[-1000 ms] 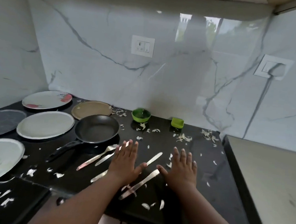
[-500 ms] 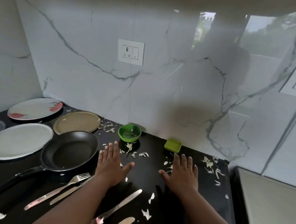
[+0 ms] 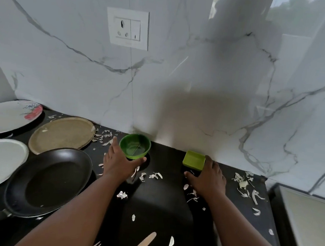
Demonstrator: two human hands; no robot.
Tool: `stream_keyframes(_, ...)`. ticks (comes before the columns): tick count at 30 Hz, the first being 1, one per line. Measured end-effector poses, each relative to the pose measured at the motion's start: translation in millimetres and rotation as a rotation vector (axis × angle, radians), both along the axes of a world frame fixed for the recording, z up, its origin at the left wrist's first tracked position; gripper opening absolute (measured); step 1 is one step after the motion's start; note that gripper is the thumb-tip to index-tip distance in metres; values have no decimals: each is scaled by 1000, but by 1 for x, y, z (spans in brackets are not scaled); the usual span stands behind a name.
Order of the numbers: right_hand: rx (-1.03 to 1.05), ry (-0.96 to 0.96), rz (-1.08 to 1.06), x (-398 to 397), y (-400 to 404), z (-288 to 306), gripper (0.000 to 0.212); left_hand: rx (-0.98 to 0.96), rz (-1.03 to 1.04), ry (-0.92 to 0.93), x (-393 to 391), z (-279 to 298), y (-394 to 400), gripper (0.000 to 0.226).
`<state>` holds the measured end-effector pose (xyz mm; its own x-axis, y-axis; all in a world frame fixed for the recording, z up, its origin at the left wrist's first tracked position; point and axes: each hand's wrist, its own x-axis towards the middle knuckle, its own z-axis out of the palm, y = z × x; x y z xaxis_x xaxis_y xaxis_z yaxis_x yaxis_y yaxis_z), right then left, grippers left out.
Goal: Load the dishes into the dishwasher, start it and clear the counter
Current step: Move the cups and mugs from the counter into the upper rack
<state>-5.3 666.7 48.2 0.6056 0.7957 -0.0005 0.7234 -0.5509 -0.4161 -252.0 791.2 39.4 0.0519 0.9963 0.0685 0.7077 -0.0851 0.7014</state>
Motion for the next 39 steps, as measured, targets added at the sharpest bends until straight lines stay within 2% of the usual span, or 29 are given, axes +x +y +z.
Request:
stream_keyframes(6,38,96,50,8,21,-4,97,-15,-31,55,8,-3,28,137)
stream_keyframes(11,24,72,53,16,27,-9,95,-14,-94,98,9,-7,40,137)
stream_keyframes(17,-11,36,33,22,26,-5,92,-7,-161,-132,9,-9,42,132)
stream_keyframes(20,49,82,-17,18,18,0,87,74,-194,-170,11,-8,31,130)
stream_keyframes(22,173,199,-53,12,10,4,83,117,-211,-224,13,-3,19,129)
stream_keyframes(26,471,624,-140,-10,-9,21,74,139,-282,-398,26,10,-12,125)
stream_keyframes(29,601,1075,-237,-32,-24,42,70,138,-429,-483,35,14,-43,124)
stream_keyframes(31,699,1330,-230,-47,-37,56,60,111,-525,-511,40,16,-66,123)
stream_keyframes(34,761,1364,-213,-62,-61,69,56,68,-594,-554,46,21,-100,117)
stream_keyframes(39,768,1224,-285,-68,-119,76,65,-18,-757,-583,50,31,-145,121)
